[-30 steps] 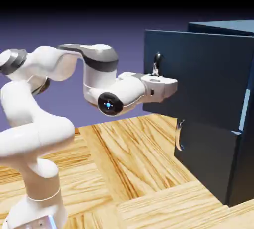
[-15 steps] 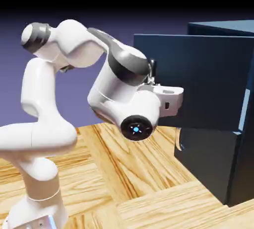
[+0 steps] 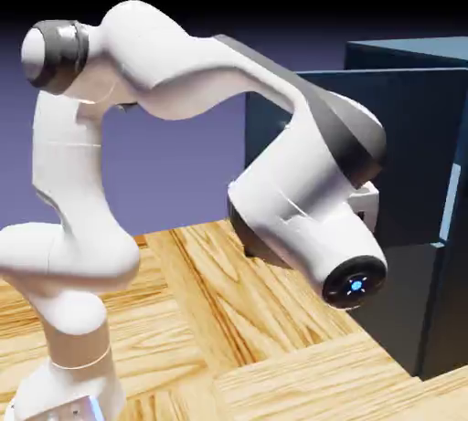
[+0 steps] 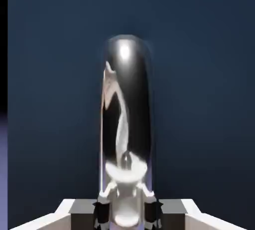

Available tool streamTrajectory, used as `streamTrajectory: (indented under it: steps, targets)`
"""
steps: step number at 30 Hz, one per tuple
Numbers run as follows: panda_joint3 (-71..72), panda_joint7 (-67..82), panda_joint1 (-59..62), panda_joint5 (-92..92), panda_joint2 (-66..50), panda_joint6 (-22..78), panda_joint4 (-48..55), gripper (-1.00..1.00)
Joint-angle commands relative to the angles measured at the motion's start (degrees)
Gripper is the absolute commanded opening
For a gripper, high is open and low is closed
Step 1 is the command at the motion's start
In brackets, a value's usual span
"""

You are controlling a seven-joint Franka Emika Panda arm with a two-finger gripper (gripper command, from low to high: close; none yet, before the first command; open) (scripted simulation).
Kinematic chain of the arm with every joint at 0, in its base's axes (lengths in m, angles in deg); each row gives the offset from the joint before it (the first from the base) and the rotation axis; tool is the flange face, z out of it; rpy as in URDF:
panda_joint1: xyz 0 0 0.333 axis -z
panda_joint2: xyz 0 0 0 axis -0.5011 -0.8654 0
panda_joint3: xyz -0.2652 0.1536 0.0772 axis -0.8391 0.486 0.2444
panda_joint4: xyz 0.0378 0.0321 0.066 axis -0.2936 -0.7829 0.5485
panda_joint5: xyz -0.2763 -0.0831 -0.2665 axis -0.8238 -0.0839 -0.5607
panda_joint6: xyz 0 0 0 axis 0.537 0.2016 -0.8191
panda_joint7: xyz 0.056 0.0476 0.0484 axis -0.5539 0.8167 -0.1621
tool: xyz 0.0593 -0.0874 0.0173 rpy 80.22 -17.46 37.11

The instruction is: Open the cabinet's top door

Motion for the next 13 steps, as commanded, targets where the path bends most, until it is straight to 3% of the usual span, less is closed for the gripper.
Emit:
streamTrajectory:
  steps: [1,13]
  targets:
    - [0.7,-0.4,0.1,-1.2,-2.1,-0.8,1.1,-1.00]
    - [2.2,-8.2,-6.7,-14.9,-25.6,-7.2,13.9,-1.00]
